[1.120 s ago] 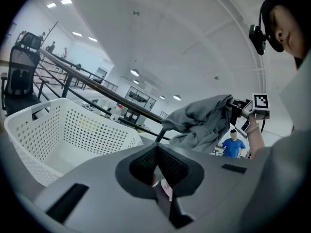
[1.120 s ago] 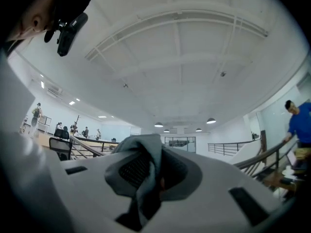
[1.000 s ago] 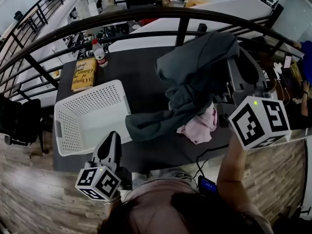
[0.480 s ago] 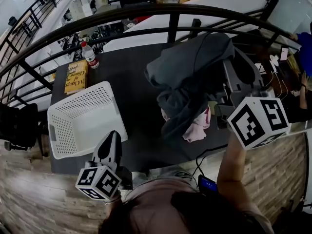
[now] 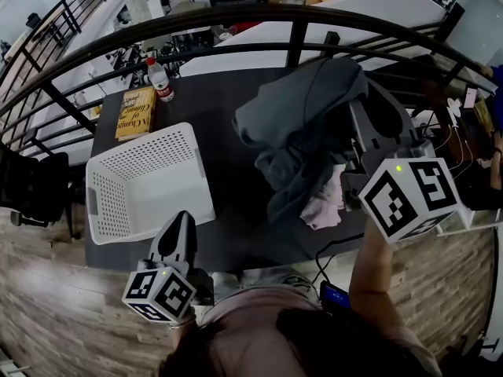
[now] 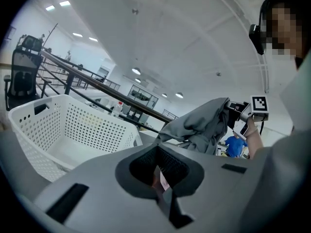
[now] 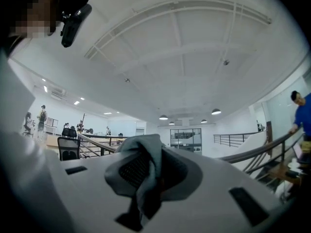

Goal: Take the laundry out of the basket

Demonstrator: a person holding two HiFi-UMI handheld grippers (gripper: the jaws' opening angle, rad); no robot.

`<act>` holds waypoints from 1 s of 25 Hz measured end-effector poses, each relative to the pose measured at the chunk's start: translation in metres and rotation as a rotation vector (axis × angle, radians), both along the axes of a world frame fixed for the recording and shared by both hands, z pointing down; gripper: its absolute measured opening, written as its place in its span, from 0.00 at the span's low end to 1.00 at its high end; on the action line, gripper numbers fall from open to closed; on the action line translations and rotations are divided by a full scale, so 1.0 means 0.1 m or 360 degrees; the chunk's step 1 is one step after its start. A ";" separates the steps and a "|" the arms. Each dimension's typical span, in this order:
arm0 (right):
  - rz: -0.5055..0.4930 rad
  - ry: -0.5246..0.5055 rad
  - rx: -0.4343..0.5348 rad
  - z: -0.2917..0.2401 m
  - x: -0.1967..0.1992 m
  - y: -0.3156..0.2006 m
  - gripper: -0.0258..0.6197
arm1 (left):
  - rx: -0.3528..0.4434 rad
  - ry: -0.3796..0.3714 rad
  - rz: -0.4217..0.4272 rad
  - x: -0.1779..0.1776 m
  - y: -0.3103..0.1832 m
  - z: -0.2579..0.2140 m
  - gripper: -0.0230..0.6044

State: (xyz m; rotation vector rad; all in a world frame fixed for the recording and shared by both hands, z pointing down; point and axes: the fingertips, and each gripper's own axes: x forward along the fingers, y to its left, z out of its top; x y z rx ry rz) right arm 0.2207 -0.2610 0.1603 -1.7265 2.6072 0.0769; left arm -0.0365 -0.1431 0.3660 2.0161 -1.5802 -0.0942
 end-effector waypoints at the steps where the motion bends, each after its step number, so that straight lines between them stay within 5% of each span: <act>1: -0.0011 0.0002 -0.0011 0.03 -0.04 -0.01 0.15 | 0.0003 0.0001 -0.0008 -0.03 0.01 0.01 0.03; 25: -0.0075 0.0049 -0.0509 1.33 -0.61 0.05 0.15 | -0.0097 -0.0027 0.0006 -0.44 0.17 0.12 0.03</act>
